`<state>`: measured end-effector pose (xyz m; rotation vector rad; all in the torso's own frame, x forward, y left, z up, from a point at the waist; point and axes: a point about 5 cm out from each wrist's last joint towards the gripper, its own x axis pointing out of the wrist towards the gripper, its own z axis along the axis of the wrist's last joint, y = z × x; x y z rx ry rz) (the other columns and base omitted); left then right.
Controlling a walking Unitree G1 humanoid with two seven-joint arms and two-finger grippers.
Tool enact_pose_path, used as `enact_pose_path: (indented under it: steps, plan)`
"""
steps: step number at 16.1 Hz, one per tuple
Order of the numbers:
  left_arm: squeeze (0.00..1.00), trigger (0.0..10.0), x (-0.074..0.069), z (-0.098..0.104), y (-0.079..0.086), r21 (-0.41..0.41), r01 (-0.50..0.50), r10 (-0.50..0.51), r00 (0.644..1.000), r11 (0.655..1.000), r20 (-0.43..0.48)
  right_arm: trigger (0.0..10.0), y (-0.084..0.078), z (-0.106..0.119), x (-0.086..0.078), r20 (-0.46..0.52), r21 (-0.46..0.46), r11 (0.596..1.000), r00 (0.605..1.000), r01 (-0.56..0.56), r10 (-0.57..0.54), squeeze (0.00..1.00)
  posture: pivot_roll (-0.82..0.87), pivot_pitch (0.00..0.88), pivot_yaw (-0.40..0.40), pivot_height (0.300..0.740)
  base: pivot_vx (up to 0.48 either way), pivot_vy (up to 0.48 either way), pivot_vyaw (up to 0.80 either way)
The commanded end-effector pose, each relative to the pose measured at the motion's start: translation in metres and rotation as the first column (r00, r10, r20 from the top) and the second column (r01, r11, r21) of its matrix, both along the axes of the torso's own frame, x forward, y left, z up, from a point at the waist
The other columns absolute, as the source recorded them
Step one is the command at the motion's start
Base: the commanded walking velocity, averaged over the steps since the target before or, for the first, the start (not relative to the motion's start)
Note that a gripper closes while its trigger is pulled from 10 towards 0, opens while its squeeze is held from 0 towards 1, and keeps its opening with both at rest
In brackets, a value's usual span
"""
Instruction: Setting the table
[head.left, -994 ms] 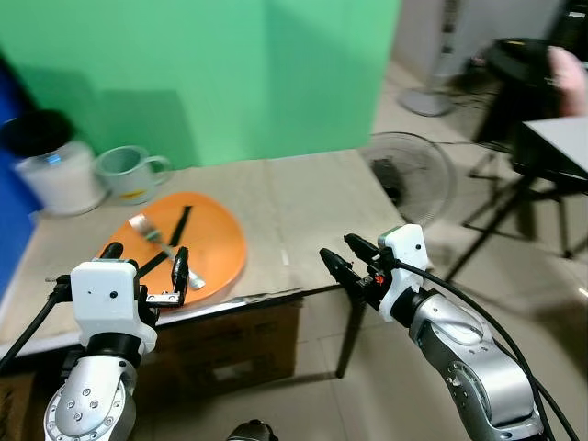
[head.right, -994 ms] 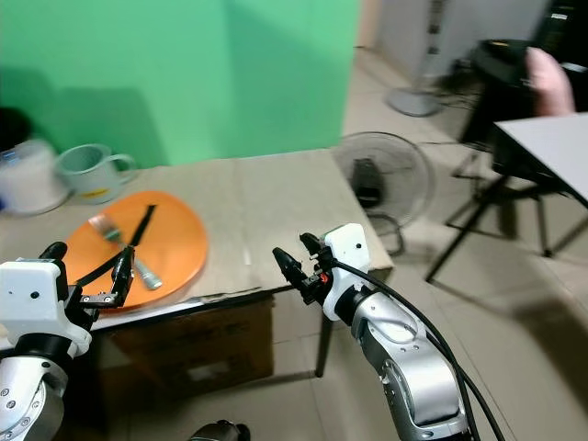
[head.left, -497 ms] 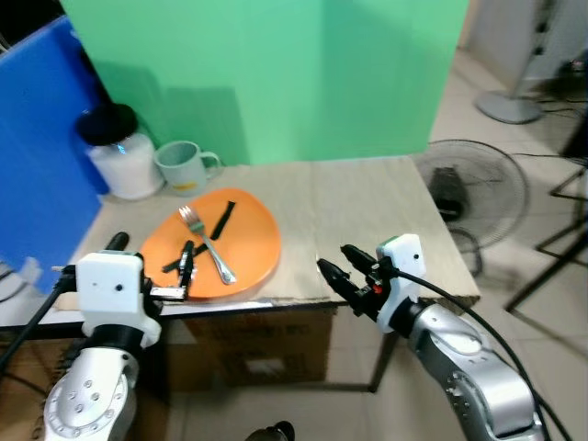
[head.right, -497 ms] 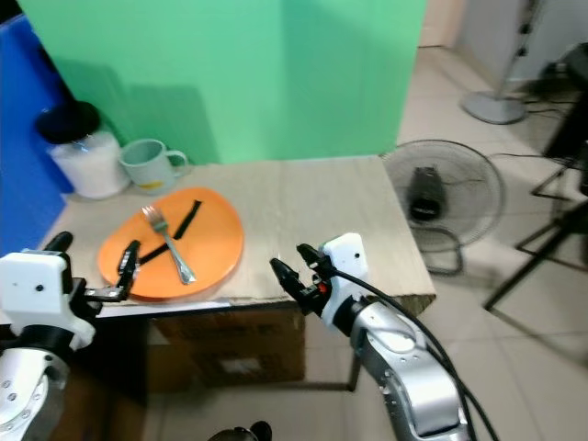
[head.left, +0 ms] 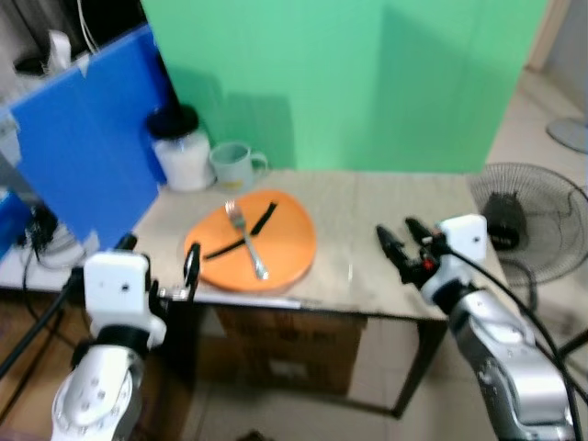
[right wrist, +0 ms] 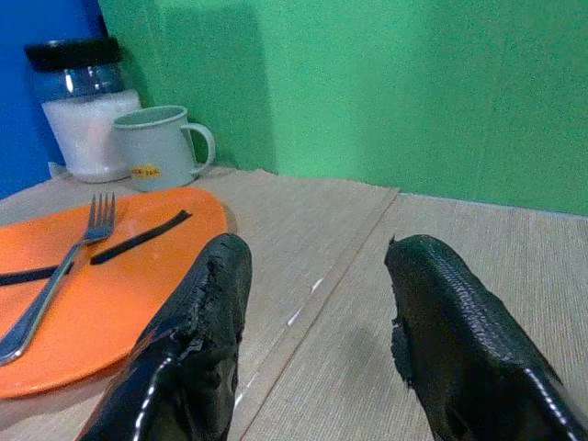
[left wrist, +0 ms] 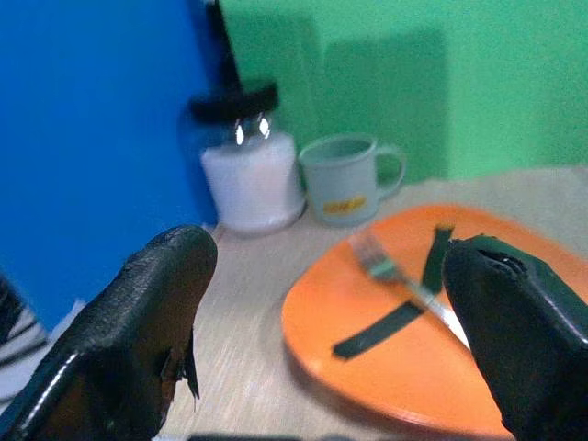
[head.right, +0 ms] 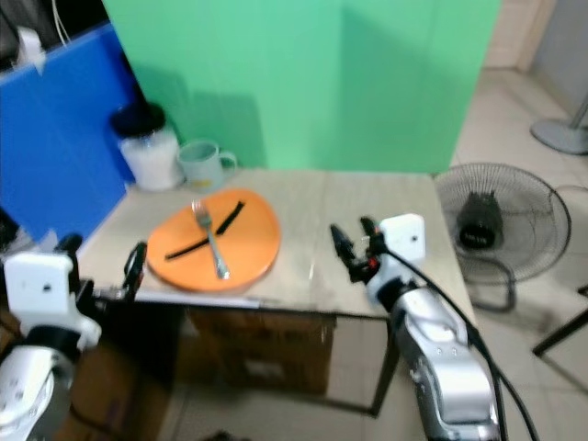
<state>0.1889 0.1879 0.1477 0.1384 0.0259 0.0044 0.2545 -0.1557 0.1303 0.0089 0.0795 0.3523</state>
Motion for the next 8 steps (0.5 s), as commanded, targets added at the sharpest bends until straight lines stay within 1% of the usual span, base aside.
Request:
enact_pose_path:
  steps: [1, 3, 4, 5, 6, 7, 8]
  plan:
    - [0.0, 10.0, 0.0, -0.002, 0.0, -0.005, 0.01, -0.01, 1.0, 1.0, -0.006, 10.0, 0.002, 0.004, 0.0, 0.028, -0.005, 1.0, 1.0, -0.008, 0.008, 0.0, -0.02, 0.0, 0.074, 0.74, 0.0, 0.0, 0.0]
    - [0.0, 10.0, -0.002, -0.003, 0.001, -0.001, 0.011, -0.011, 1.0, 1.0, -0.006, 10.0, 0.003, 0.001, -0.002, 0.001, 0.016, 1.0, 1.0, -0.027, 0.027, 0.0, -0.02, 0.0, 0.06, 0.74, 0.0, 0.0, 0.0]
    - [0.0, 10.0, -0.004, -0.003, 0.002, -0.001, 0.007, -0.007, 1.0, 1.0, -0.004, 10.0, 0.007, -0.003, -0.004, -0.028, 0.027, 0.998, 0.998, -0.061, 0.062, 0.0, -0.02, 0.0, 0.056, 0.74, 0.259, 0.0, 0.0]
    - [0.0, 10.0, -0.005, -0.003, 0.002, 0.001, 0.006, -0.006, 1.0, 1.0, -0.005, 10.0, 0.009, -0.005, -0.005, -0.053, 0.058, 0.996, 0.996, -0.071, 0.074, 0.0, -0.01, 0.0, 0.053, 0.74, 0.274, 0.0, 0.0]
    - [0.0, 10.0, -0.007, -0.003, 0.002, 0.003, 0.006, -0.006, 1.0, 1.0, -0.006, 10.0, 0.012, -0.006, -0.006, -0.056, 0.036, 0.995, 0.993, -0.098, 0.1, 0.0, -0.01, 0.0, 0.05, 0.74, 0.3, 0.0, 0.0]
    - [0.0, 10.0, -0.008, -0.002, 0.001, 0.009, 0.009, -0.009, 1.0, 1.0, -0.006, 10.0, 0.015, -0.008, -0.007, -0.058, 0.008, 0.991, 0.99, -0.131, 0.131, 0.0, 0.0, 0.0, 0.045, 0.74, 0.311, 0.0, 0.8]
    - [0.0, 10.0, -0.008, -0.002, 0.001, 0.011, 0.011, -0.011, 1.0, 1.0, -0.005, 10.0, 0.017, -0.008, -0.007, -0.06, 0.006, 0.99, 0.988, -0.143, 0.143, 0.0, 0.0, 0.0, 0.044, 0.74, 0.315, 0.0, 0.8]
